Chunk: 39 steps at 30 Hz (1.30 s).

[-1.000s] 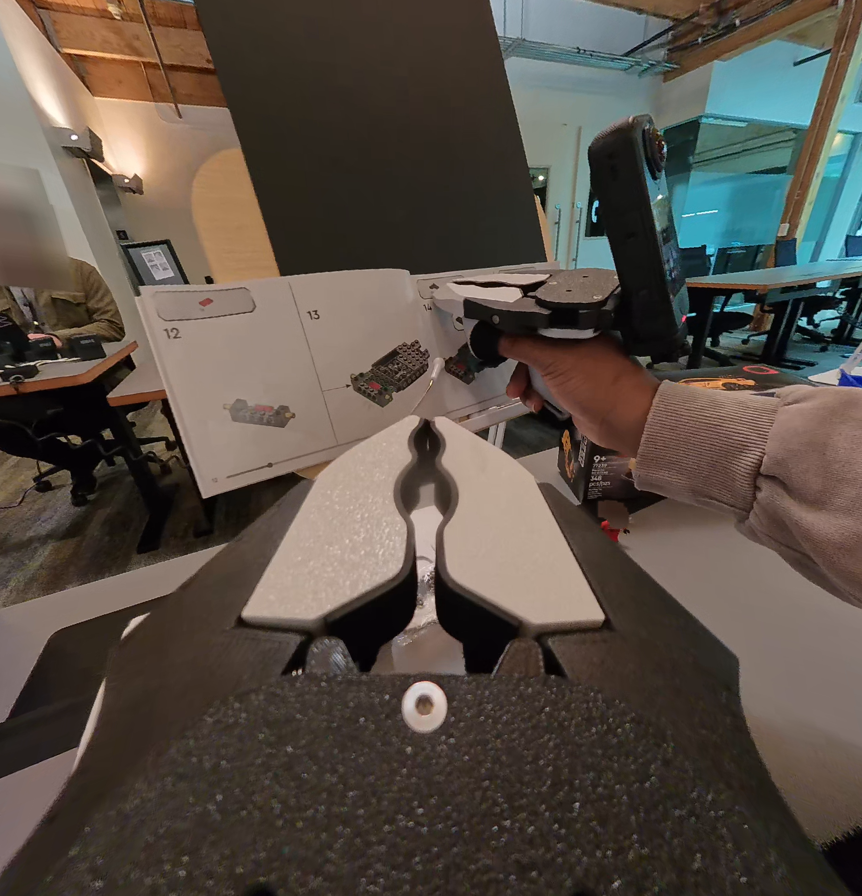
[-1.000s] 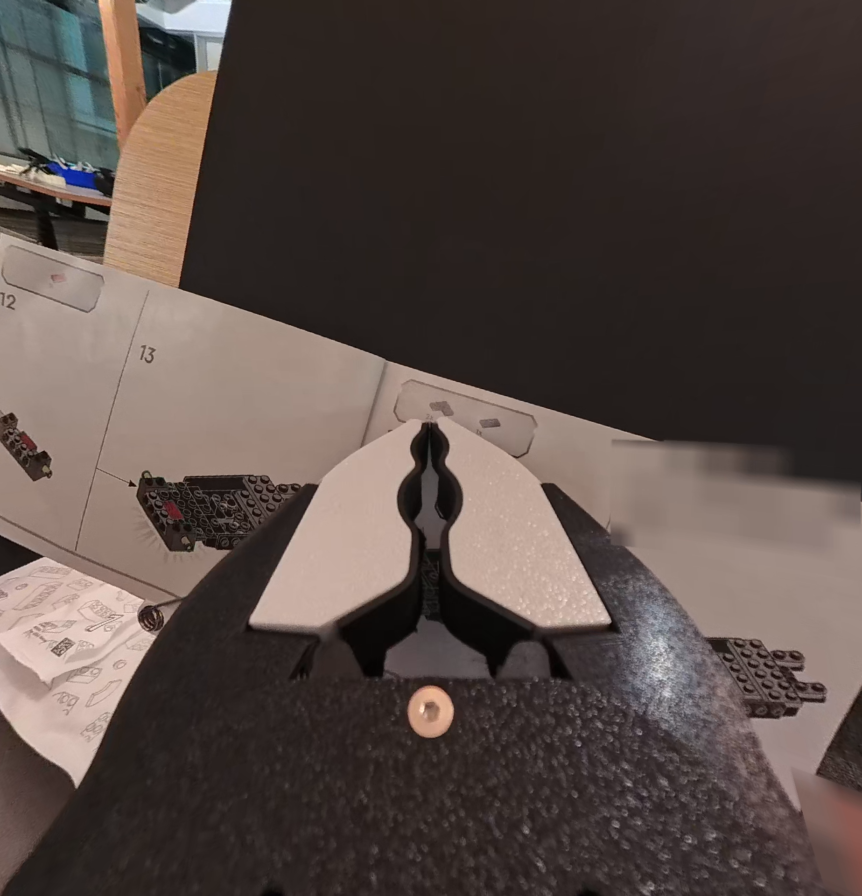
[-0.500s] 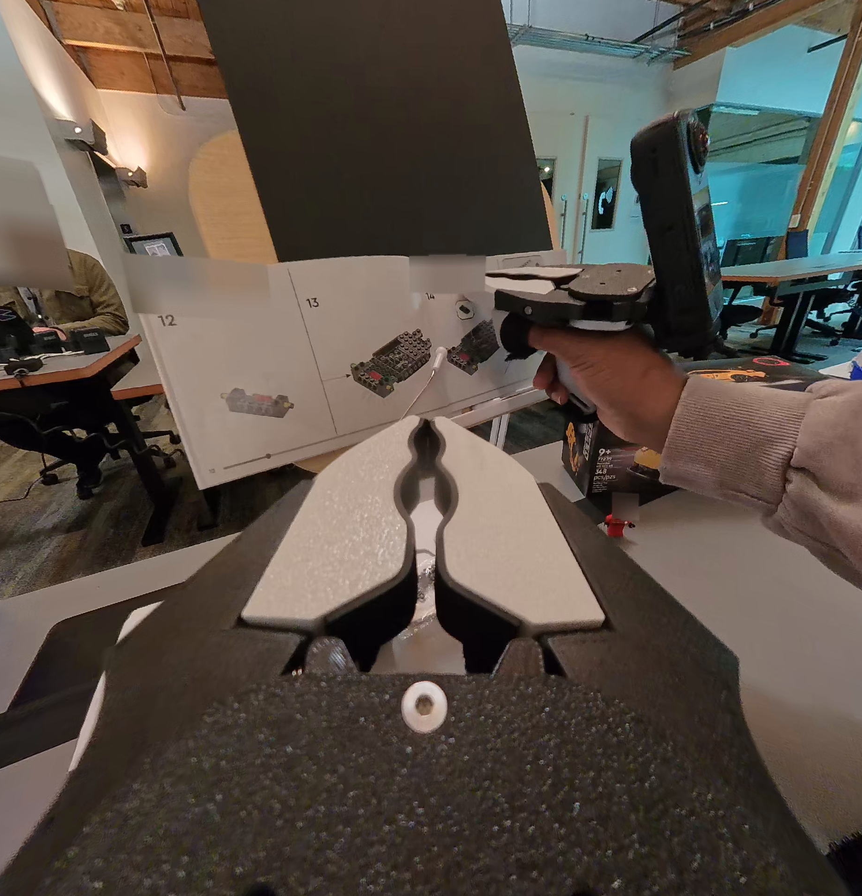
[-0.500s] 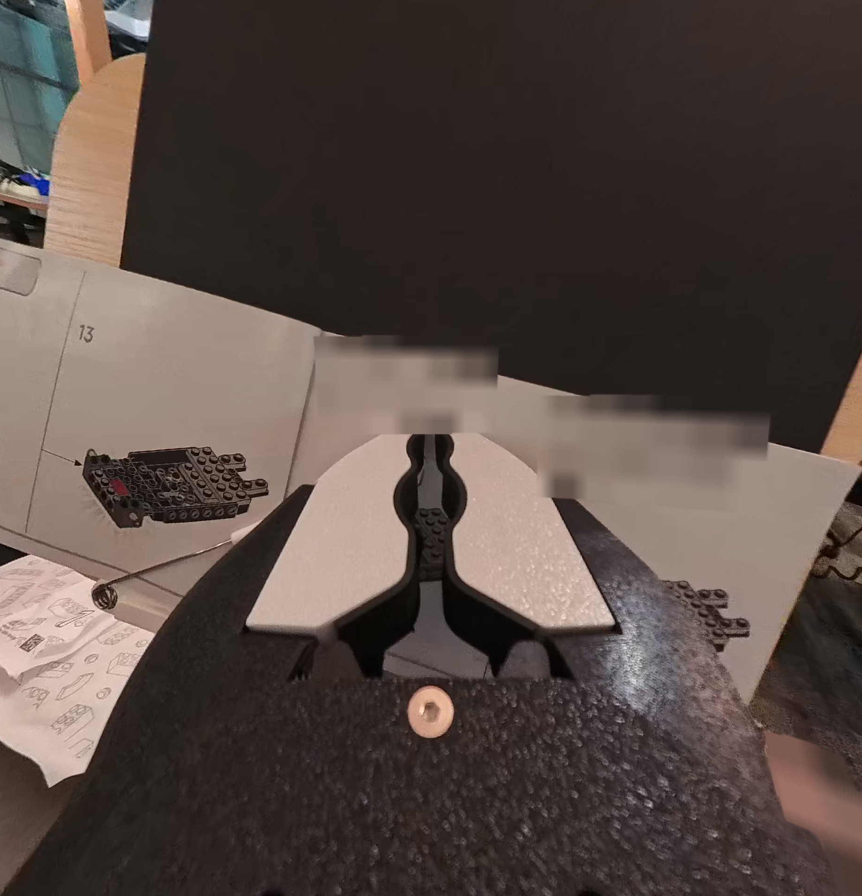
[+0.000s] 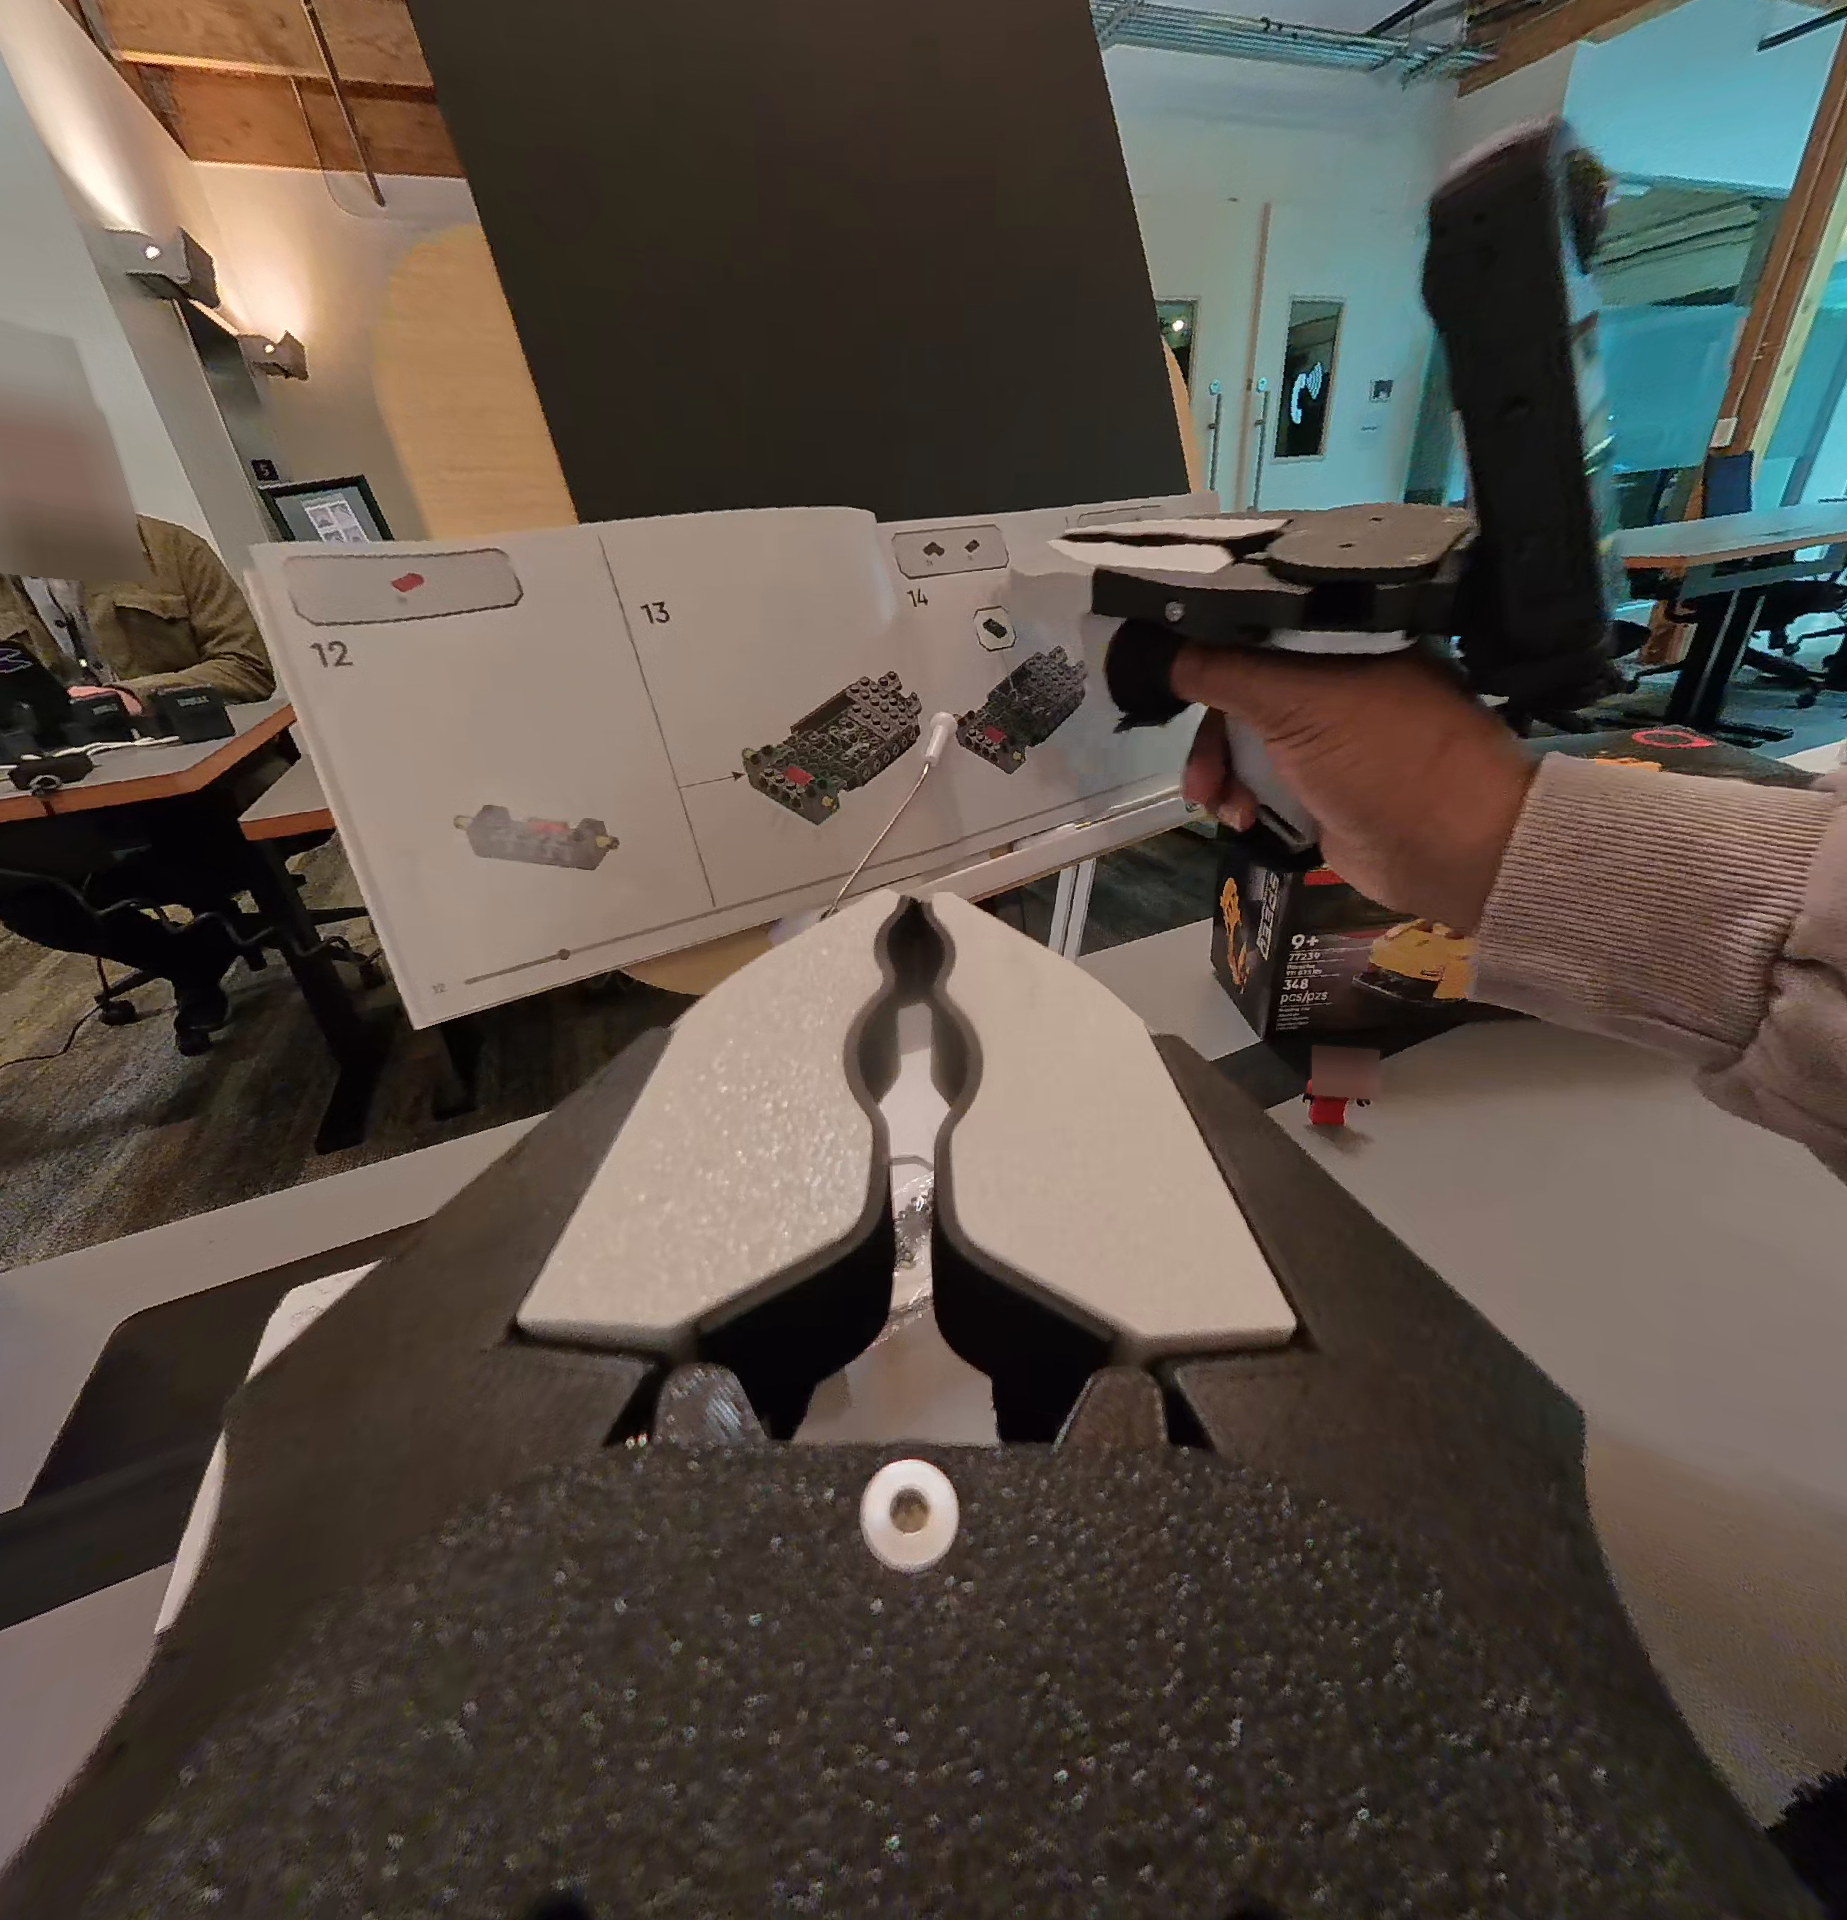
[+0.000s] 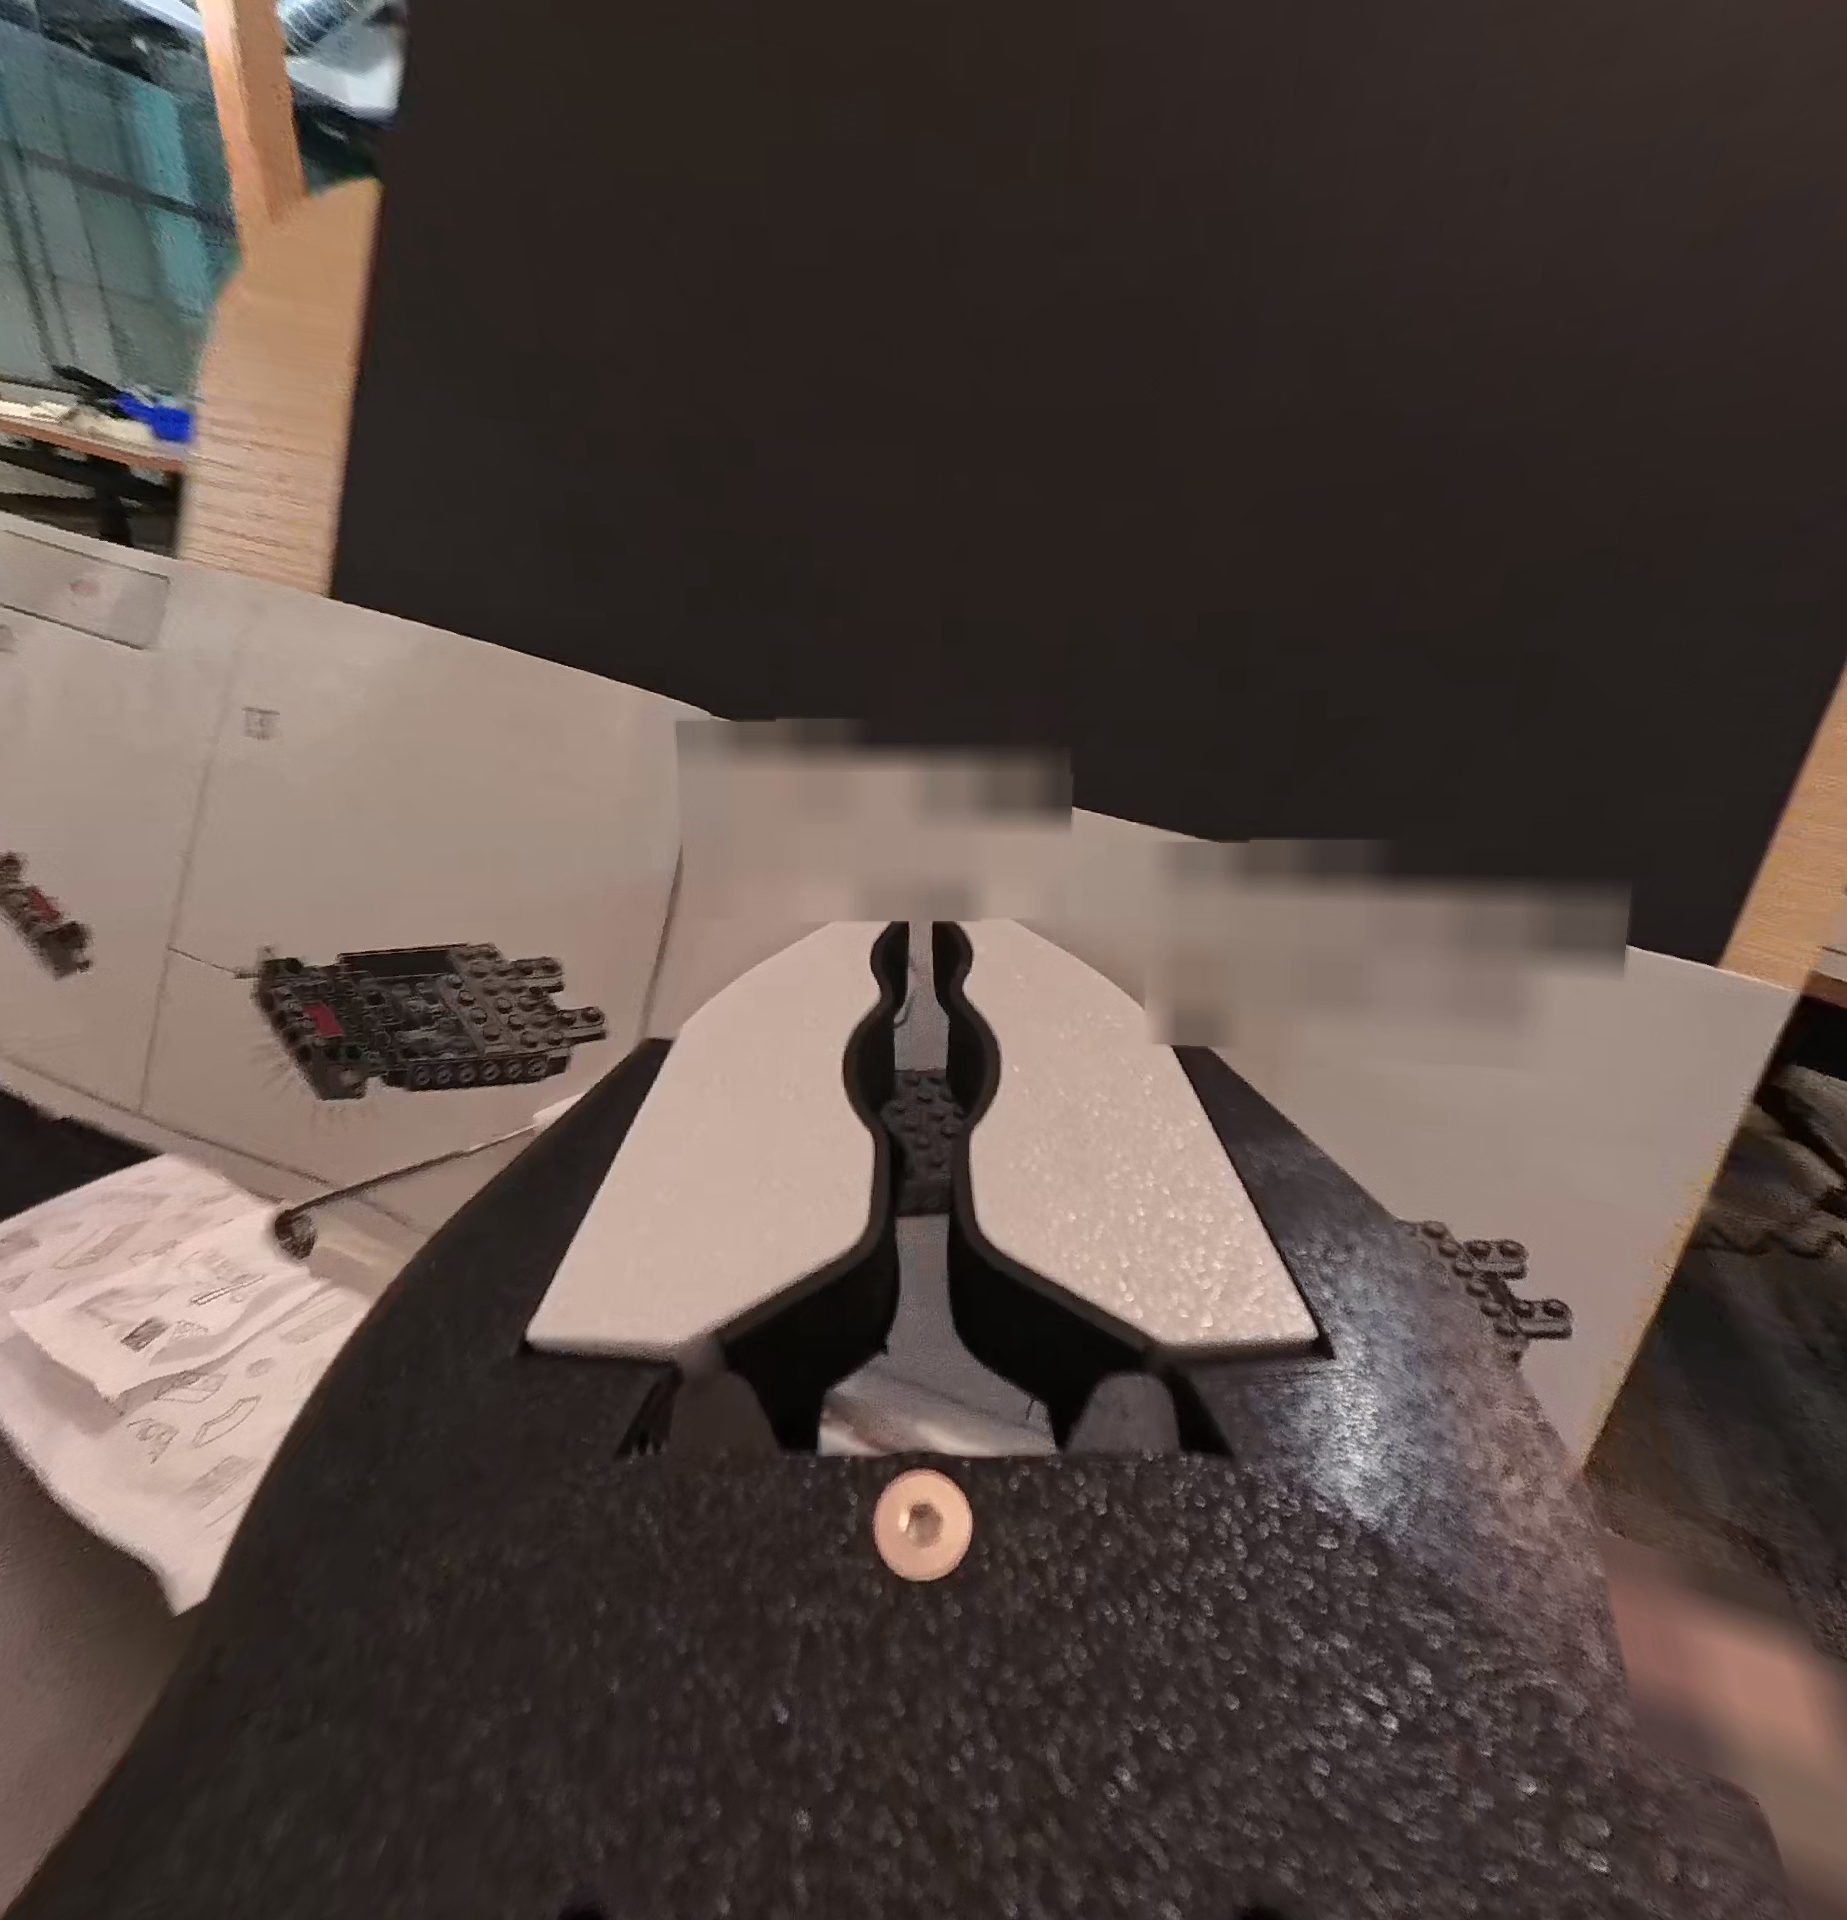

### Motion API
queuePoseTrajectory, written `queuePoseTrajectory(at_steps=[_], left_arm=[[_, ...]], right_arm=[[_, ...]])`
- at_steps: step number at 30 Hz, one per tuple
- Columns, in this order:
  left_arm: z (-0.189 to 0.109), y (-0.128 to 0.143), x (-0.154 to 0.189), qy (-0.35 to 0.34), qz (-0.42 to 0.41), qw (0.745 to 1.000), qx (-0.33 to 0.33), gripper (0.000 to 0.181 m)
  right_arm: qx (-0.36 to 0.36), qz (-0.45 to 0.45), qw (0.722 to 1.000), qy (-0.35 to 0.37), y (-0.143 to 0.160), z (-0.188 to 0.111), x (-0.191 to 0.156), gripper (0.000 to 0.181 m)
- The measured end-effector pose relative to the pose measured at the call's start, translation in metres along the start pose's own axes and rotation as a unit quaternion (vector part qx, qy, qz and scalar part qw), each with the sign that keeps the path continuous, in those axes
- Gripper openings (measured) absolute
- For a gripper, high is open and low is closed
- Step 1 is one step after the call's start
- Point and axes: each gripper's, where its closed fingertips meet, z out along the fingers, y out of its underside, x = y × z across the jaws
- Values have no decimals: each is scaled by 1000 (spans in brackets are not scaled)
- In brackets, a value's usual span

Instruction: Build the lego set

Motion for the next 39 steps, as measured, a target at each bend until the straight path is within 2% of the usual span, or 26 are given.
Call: queuePoseTrajectory(at_steps=[3,6,9,14,18,20,23,25,31,36,39], left_arm=[[-3,-2,-6,-4,0,1000,-1,0],[-11,-15,-16,-14,-6,1000,18,0],[-22,-30,-26,-26,-12,999,39,0],[-32,-39,-32,-31,-9,998,46,0],[-29,-29,-35,-31,-16,999,33,0],[-26,-21,-34,-29,-17,999,24,0],[-21,-13,-30,-23,-13,1000,13,0],[-20,-12,-27,-18,-9,1000,9,0],[-21,-15,-29,-10,-13,1000,11,0],[-24,-16,-35,-12,-18,1000,13,0],[-26,-20,-38,-12,-23,1000,16,0]], right_arm=[[4,-8,997,-80,-3,-27,-29,2],[-27,-42,979,-195,16,-69,-75,3],[-101,-78,941,-314,61,-119,-122,7],[-203,-97,868,-442,131,-189,-178,9],[-238,-103,822,-507,153,-226,-217,9],[-250,-128,805,-522,161,-235,-235,10],[-264,-204,789,-516,180,-235,-251,11],[-280,-205,774,-529,187,-236,-262,12],[-260,-244,737,-573,182,-234,-292,13],[-292,-306,673,-606,194,-231,-300,14],[-311,-326,644,-618,200,-227,-298,13]])
